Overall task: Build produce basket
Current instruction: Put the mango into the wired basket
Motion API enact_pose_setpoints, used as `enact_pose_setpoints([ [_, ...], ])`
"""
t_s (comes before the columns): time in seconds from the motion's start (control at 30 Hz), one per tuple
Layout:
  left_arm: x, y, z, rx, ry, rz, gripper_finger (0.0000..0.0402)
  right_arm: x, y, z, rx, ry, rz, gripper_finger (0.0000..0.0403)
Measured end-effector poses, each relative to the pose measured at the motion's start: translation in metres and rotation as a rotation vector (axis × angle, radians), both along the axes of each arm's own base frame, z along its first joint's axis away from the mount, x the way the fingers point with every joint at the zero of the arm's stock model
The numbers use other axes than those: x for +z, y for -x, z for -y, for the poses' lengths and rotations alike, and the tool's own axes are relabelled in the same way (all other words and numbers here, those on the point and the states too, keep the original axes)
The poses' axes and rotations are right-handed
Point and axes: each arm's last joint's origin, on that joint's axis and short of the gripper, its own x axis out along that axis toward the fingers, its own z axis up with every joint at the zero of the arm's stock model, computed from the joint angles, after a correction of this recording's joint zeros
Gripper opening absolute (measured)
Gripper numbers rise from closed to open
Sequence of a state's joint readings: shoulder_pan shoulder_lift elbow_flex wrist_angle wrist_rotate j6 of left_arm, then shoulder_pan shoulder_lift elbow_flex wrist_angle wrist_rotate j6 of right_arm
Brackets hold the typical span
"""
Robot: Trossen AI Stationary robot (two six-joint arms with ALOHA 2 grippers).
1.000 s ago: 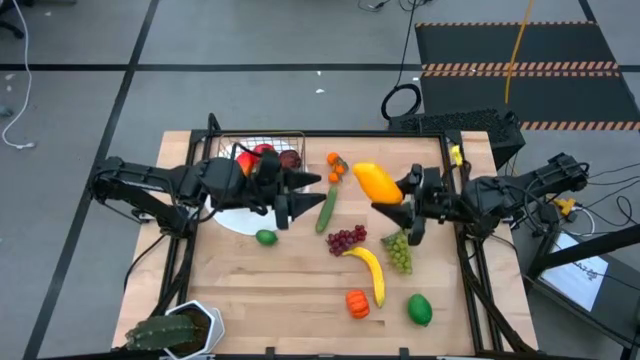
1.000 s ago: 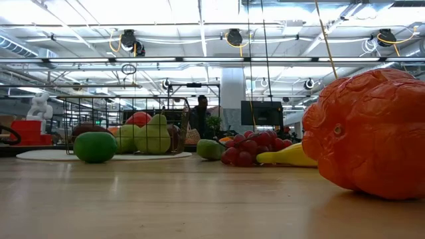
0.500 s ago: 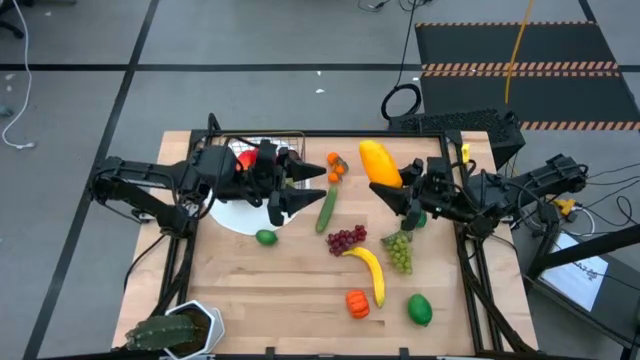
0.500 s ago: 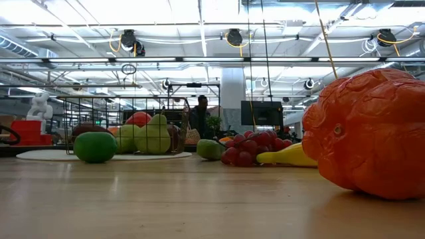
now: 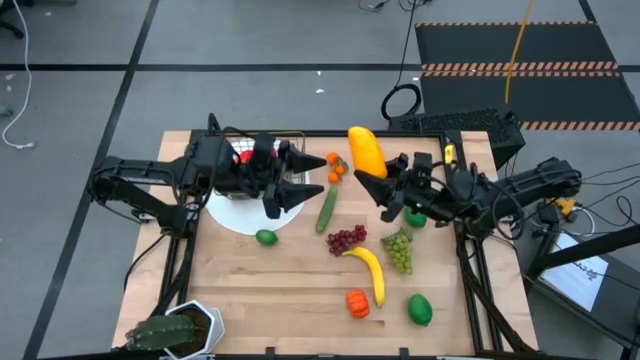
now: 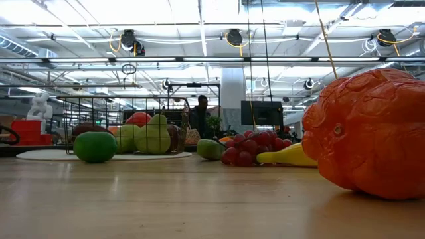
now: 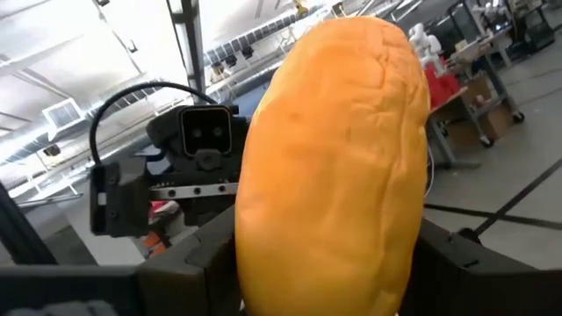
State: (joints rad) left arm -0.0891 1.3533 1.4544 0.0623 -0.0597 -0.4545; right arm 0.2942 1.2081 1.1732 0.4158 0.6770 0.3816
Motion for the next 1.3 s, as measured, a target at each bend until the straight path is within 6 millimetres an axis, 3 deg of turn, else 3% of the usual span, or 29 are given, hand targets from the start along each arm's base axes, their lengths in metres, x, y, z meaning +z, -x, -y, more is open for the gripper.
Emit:
enact_pose_setpoints([
  [0.33,-0.009,-0.012,-0.008,0.015,-0.001,-0.030,0.0390,-0.003,-0.008,0.001,0.120,0.114,-0.023,0.0208],
  [0.67,-0.015,-0.038,-0.017,0.021,0.045,0.086,0.0390,-0.004,-0.009,0.002,0.110,0.284,-0.082,0.0208],
  [1.1,-0.028,-0.062,-0.023,0.032,0.072,0.149,0.0388,-0.009,-0.011,0.006,0.097,0.297,-0.135,0.0208],
  [1.3,-0.027,-0.061,-0.023,0.030,0.059,0.164,0.0332,-0.009,-0.011,0.006,0.097,0.296,-0.135,0.0208],
])
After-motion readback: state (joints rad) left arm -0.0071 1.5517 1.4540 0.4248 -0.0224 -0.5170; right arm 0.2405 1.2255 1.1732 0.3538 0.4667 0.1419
